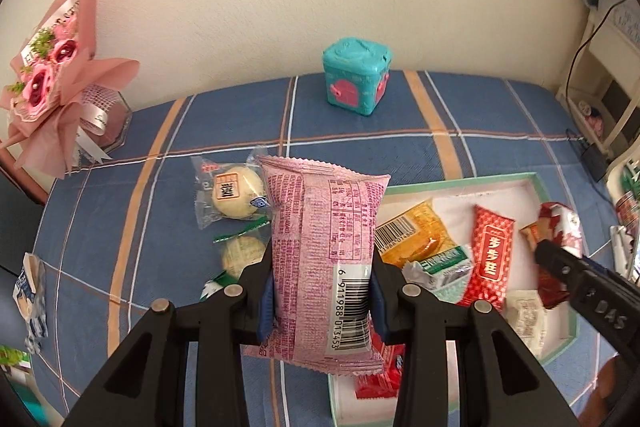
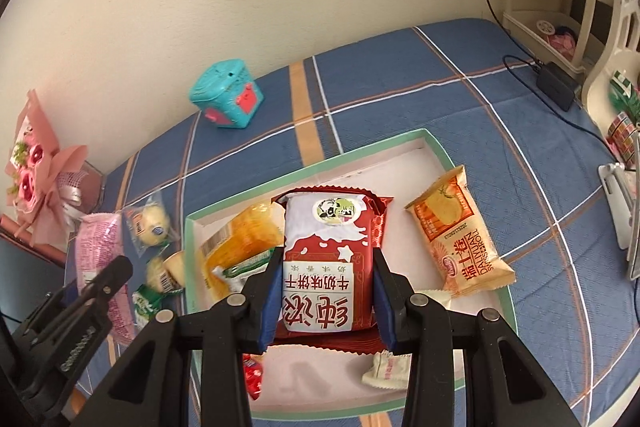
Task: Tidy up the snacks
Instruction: 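Lift both held packs and carry them over the white tray, then lower both packs into the tray and open both tools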
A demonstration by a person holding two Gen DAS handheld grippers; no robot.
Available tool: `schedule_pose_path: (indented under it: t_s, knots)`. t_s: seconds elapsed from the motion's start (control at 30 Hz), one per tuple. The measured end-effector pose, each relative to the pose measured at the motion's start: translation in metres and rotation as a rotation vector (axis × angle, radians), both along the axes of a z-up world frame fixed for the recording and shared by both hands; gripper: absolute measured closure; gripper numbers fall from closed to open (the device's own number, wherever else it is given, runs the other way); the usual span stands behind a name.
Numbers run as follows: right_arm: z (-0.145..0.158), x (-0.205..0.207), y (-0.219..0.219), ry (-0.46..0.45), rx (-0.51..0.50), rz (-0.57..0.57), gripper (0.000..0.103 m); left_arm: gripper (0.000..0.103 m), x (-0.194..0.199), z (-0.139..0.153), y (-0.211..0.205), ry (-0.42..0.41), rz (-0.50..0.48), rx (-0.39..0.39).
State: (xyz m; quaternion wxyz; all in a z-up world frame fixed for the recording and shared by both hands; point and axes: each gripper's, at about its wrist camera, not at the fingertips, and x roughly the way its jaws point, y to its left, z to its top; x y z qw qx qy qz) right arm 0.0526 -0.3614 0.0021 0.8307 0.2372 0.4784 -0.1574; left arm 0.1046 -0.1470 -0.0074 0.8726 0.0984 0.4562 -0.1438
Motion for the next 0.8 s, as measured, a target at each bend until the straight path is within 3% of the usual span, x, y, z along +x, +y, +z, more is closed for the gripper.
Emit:
schedule_pose_path:
  t_s: [0.4,0.63,0.8]
  knots:
    - [-0.036,0.014,-0.009,0.053,0.031,-0.004,0.061,0.063,0.026,-0.05,-0.017,0.006,0.014,0.096]
    - [-0.044,0.015,-0.011,0.065,0.041,-0.013,0.061,0.063,0.025,-0.068,-0.037,0.012,-0.027,0.145]
    - [-0.048,0.015,-0.014,0.069,0.05,-0.019,0.061,0.063,0.022,-0.074,-0.046,0.031,-0.056,0.137]
